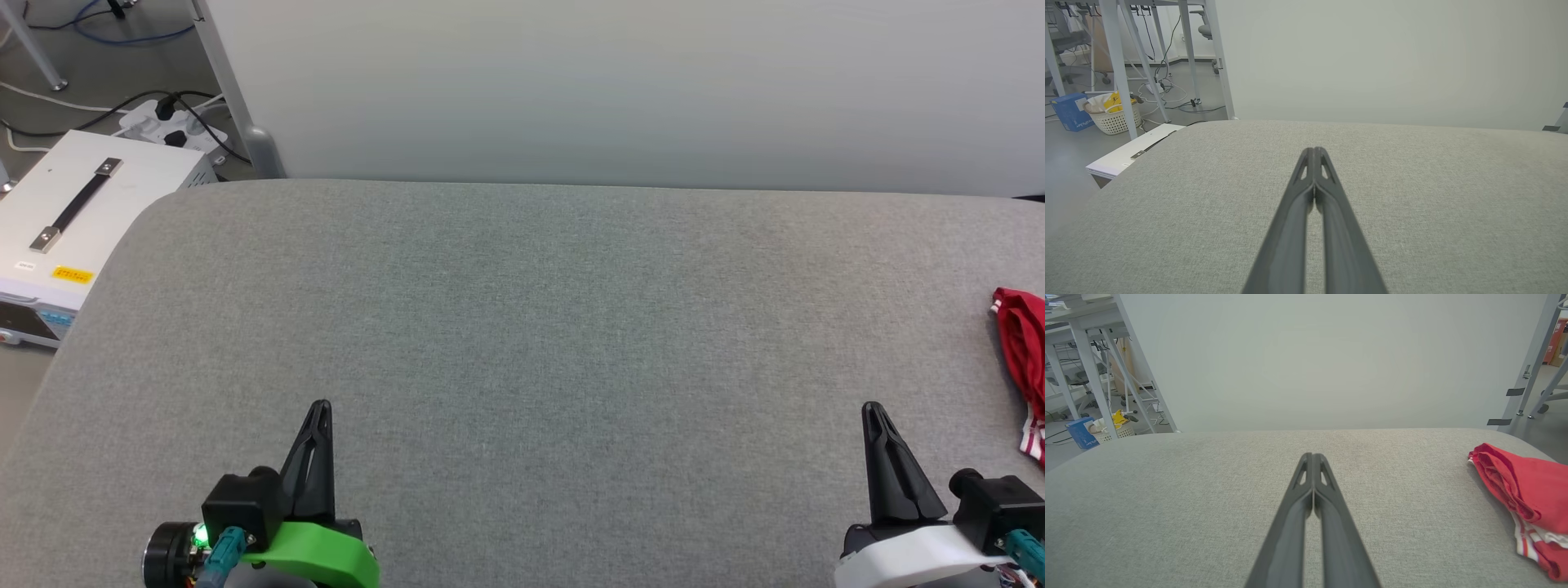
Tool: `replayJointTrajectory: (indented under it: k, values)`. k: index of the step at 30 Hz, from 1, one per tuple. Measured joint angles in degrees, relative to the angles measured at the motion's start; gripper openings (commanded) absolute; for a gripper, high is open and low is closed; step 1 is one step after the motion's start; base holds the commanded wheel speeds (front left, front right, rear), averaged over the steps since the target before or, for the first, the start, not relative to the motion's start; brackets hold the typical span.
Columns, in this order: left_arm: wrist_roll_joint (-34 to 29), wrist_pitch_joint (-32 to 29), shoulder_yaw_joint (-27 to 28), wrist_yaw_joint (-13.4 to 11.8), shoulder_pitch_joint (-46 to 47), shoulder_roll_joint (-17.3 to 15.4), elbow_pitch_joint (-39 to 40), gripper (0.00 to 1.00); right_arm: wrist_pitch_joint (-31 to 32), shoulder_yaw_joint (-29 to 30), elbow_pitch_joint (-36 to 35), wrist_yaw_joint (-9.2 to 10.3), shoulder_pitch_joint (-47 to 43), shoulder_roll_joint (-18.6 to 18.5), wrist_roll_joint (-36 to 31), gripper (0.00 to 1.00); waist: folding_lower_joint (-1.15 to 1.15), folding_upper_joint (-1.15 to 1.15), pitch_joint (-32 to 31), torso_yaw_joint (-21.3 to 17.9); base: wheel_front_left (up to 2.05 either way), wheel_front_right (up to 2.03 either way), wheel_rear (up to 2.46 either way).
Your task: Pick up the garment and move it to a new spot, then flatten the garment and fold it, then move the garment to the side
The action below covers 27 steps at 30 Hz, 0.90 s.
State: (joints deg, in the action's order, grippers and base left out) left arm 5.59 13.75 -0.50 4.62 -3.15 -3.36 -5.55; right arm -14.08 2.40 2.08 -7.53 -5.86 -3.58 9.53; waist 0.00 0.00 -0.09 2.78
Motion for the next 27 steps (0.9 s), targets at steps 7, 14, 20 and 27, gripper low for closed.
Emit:
replayJointTrajectory:
  k: [7,14,20,27]
  values:
    - [-0.08,-0.79,0.01,-0.11,0.02,0.0,0.38,0.0,0.81,-0.19,-0.01,0.0,0.09,0.0,-0.55,0.0,0.0,0.0,0.01,-0.17,0.0,0.0,0.0]
    - [-0.58,-1.79,0.05,-0.42,0.05,0.0,0.66,0.0,1.94,-0.36,-0.04,0.0,0.16,0.01,-1.18,0.0,0.0,0.0,0.01,-0.38,0.0,0.0,0.0]
    - [-0.75,-2.49,0.07,-0.83,0.07,0.0,0.88,0.0,2.72,-0.45,-0.1,0.0,0.39,0.01,-1.35,0.0,0.0,0.0,0.02,-0.52,0.0,0.0,0.0]
    - [-1.09,-3.3,0.09,-1.01,0.09,0.0,1.19,0.0,3.33,-0.62,-0.19,0.0,0.64,0.02,-1.94,0.0,0.0,0.0,0.02,-0.69,0.0,0.0,0.0]
